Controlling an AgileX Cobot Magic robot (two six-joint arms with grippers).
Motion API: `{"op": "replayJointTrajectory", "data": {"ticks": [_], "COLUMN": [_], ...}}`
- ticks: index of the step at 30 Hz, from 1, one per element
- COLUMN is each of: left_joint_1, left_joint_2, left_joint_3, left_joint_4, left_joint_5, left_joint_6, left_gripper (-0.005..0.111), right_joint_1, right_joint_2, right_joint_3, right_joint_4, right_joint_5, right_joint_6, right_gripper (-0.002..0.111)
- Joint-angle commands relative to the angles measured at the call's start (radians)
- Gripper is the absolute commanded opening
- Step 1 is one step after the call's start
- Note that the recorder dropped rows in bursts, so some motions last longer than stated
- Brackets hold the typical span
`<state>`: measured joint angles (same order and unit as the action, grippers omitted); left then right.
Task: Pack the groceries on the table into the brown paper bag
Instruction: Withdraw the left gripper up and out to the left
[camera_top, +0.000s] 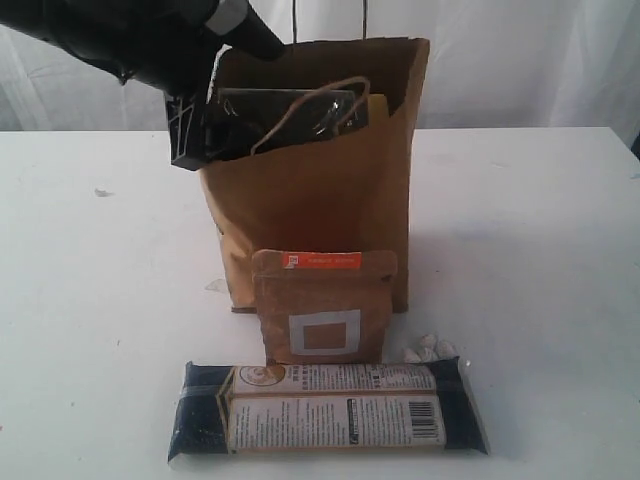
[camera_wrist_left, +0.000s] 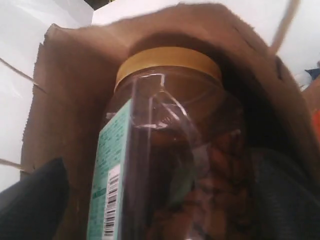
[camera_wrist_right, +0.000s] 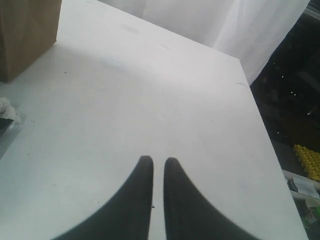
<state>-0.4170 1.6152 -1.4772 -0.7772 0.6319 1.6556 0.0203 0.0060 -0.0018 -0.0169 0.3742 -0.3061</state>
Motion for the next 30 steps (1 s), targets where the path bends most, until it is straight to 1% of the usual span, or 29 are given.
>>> {"op": "replayJointTrajectory", "data": {"ticks": [1,16,19,21,26,30], "left_joint_1": [-0.003,-0.003,-0.003,-0.005,-0.004,-0.004], "left_joint_2": [0.001,0.001,-0.01,-0.029,-0.096,-0.147], "left_joint_3": [-0.001,-0.001,-0.001,-0.001,-0.001,-0.001], "left_joint_4": [0.024,0.024,0.026,0.024,0.022,0.001], "left_joint_5": [0.007,-0.01,-0.024,-0.079,-0.223,-0.264], "left_joint_6": [0.007,0.007,0.05,0.079,0.067,0.067], "left_gripper": [0.105,0.105,0.105,0.105,0.105,0.105], "right_joint_1": [0.003,0.003,0.003,0.003,0.003,0.003], "right_joint_2": [-0.006,-0.006,-0.006,-0.006,-0.006,-0.006], "right_joint_3": [0.002,0.002,0.002,0.002,0.002,0.002], "right_joint_4": [0.001,0.003,0.003,0.003,0.003,0.003], "right_joint_5": [-0.002,-0.002,-0.002,-0.002,-0.002,-0.002], "right_joint_6": [0.002,0.002,0.002,0.002,0.002,0.002], "right_gripper": [0.008,0.008,0.008,0.008,0.008,0.008]}}
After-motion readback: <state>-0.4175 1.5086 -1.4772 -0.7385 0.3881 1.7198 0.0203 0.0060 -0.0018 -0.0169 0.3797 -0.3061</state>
